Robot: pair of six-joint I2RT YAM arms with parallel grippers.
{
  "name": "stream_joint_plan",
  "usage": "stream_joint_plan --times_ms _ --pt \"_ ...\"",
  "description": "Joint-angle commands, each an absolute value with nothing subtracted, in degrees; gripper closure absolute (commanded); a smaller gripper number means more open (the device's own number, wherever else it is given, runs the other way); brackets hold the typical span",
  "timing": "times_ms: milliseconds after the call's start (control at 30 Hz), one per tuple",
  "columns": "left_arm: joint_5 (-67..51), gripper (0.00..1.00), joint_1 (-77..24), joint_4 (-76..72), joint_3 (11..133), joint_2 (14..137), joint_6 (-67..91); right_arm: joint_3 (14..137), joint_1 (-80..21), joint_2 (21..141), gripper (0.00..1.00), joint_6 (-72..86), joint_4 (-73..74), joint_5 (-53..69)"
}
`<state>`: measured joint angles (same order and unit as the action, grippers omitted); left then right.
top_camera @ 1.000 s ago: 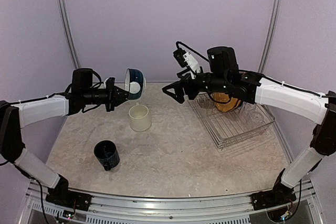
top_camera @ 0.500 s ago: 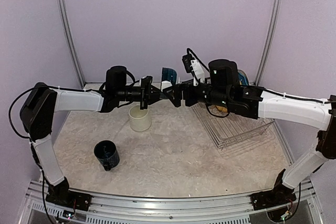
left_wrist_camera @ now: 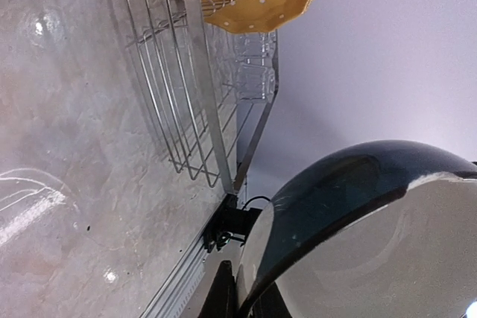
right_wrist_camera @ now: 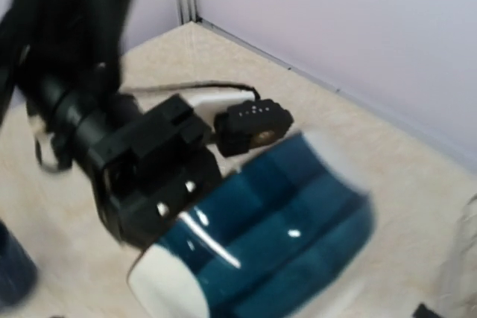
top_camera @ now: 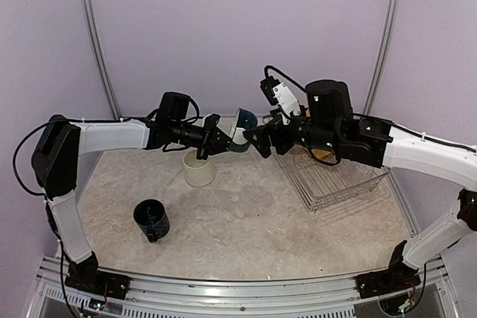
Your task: Load the mixed dishes into the dish rack
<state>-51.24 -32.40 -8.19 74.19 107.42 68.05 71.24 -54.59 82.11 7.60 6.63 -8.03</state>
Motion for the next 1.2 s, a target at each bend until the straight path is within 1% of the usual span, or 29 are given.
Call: stream_joint_plan --times_ms 0,100,200,367,533,733,1167 --pt "-52.4 1.0 -31.2 21.0 81.3 101.5 45.6 73.3 -55.1 74.9 0.01 -12.9 18.0 -5.0" --pt "-54.7 1.0 -30.9 32.4 82.3 100.1 39.1 69.3 -55.1 70.3 0.02 -21.0 18.9 -1.4" --pt "-56.8 1.0 -31.2 42.4 83.3 99.3 33.5 67.7 -55.2 67.7 0.02 -25.7 19.5 1.9" --pt "-59.5 1.0 -32.7 57.8 86.4 100.4 26.1 70.9 -56.7 71.5 0.02 -29.5 24.1 1.7" --pt "-61.0 1.0 -33.3 66.2 87.6 102.8 21.6 71.0 -59.1 75.4 0.03 -34.5 25.1 -0.6" --pt "-60.1 1.0 -34.1 72.6 88.2 105.8 17.5 71.8 -63.9 79.0 0.04 -37.3 23.5 -1.7" --pt "-59.3 1.0 -37.4 73.6 89.1 109.2 17.0 84.3 -72.8 91.7 0.04 -42.4 35.6 -12.6"
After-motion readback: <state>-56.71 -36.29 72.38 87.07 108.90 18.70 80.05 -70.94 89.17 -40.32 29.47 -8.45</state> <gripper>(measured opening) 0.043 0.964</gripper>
